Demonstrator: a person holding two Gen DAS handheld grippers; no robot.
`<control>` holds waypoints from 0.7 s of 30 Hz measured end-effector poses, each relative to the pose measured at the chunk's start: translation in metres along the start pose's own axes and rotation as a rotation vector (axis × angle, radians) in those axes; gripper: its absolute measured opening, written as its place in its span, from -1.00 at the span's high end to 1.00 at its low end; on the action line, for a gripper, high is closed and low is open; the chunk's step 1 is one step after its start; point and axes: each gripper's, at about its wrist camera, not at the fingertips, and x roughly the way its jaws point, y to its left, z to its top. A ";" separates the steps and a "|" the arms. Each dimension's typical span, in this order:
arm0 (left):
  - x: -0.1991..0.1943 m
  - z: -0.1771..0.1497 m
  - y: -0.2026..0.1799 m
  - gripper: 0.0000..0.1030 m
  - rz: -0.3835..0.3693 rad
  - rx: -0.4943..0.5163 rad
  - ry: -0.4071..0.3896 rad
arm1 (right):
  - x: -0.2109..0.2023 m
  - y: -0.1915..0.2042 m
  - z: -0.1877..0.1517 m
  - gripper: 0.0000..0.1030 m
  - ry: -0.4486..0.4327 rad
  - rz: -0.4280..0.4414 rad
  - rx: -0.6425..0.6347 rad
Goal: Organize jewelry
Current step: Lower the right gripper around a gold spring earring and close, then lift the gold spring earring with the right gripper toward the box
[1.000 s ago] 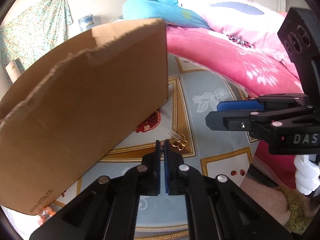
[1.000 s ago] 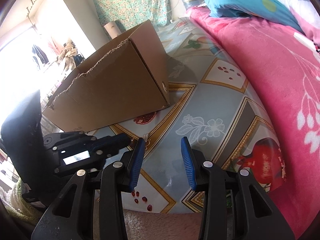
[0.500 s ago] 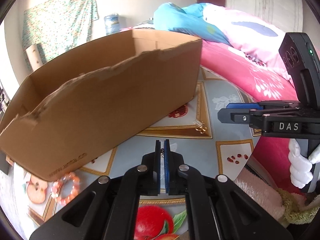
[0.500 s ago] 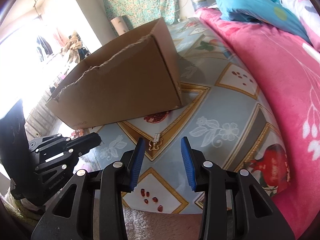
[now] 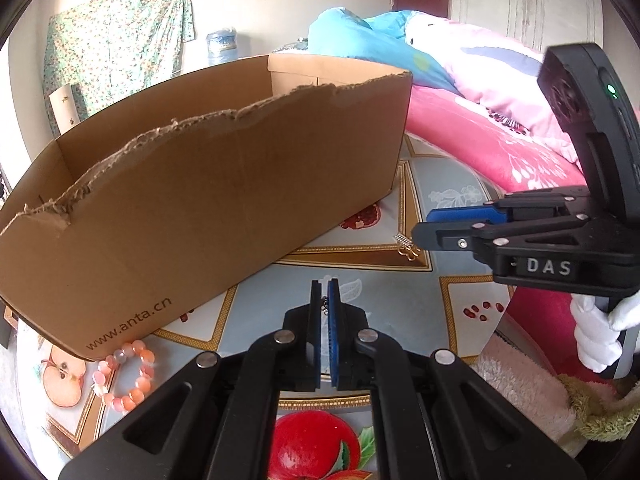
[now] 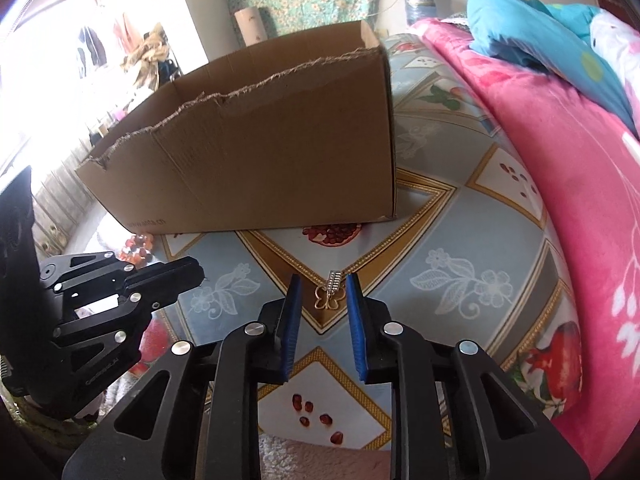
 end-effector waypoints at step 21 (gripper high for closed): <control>0.004 -0.002 0.006 0.95 -0.034 -0.032 -0.020 | 0.031 0.018 0.018 0.95 0.152 -0.144 -0.126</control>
